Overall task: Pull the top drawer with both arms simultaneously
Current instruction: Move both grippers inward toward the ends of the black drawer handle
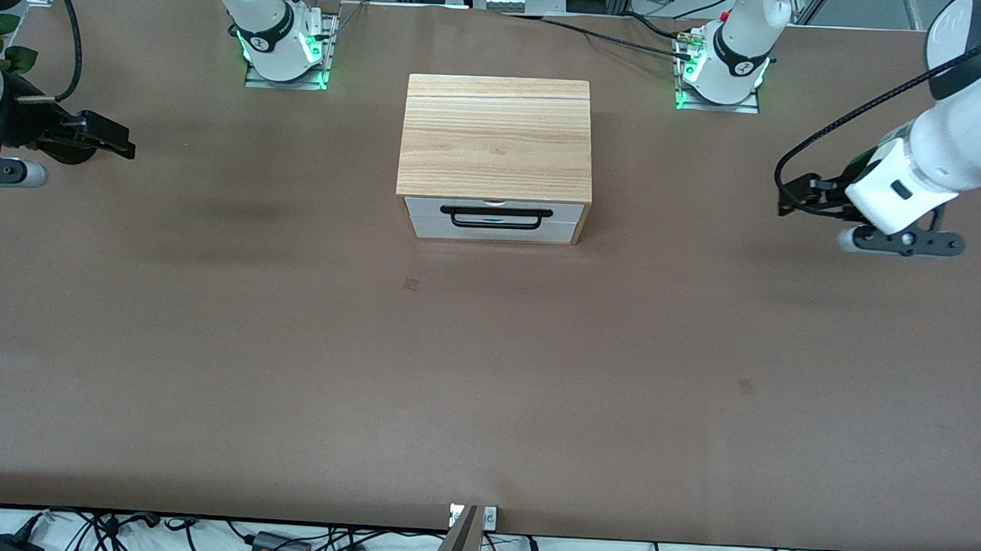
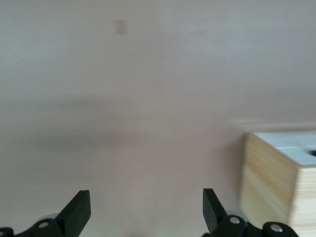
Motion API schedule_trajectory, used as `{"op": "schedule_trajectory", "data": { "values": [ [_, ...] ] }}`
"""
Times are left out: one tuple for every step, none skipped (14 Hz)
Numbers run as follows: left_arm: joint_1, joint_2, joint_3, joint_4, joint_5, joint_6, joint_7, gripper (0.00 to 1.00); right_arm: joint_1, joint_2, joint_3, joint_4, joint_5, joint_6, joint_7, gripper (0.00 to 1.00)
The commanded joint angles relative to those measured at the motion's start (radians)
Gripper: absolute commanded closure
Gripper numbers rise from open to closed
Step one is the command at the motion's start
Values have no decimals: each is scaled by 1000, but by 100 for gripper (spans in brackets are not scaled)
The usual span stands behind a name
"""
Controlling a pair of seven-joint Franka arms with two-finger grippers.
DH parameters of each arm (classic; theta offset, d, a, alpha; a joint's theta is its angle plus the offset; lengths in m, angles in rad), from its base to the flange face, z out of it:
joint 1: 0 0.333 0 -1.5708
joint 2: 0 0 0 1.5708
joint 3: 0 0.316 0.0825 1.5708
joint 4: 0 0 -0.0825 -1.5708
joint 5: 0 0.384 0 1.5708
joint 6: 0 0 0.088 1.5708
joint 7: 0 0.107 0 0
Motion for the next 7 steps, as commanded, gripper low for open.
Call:
{"op": "schedule_trajectory", "data": {
  "values": [
    [2, 97, 0, 38, -146, 38, 20, 0, 6, 54, 1, 27, 16, -15, -10, 0],
    [-6, 118, 0, 38, -165, 46, 20, 0, 7, 68, 2, 32, 41, -20, -10, 0],
    [-10, 134, -2, 38, -183, 49, 21, 0, 8, 87, 1, 29, 118, -20, -23, 0],
    [-20, 152, -5, 38, -227, 67, 34, 0, 5, 103, -1, 26, 221, -23, -31, 0],
    [-21, 177, -6, 37, -275, 76, 90, 0, 3, 130, -1, 23, 298, -24, -37, 0],
    [-20, 212, -6, 37, -333, 84, 166, 0, 3, 161, -1, 8, 387, -20, -56, 0],
    [-15, 244, -6, 26, -402, 84, 216, 0, 8, 195, -1, -11, 488, -14, -88, 0]
  ]
}}
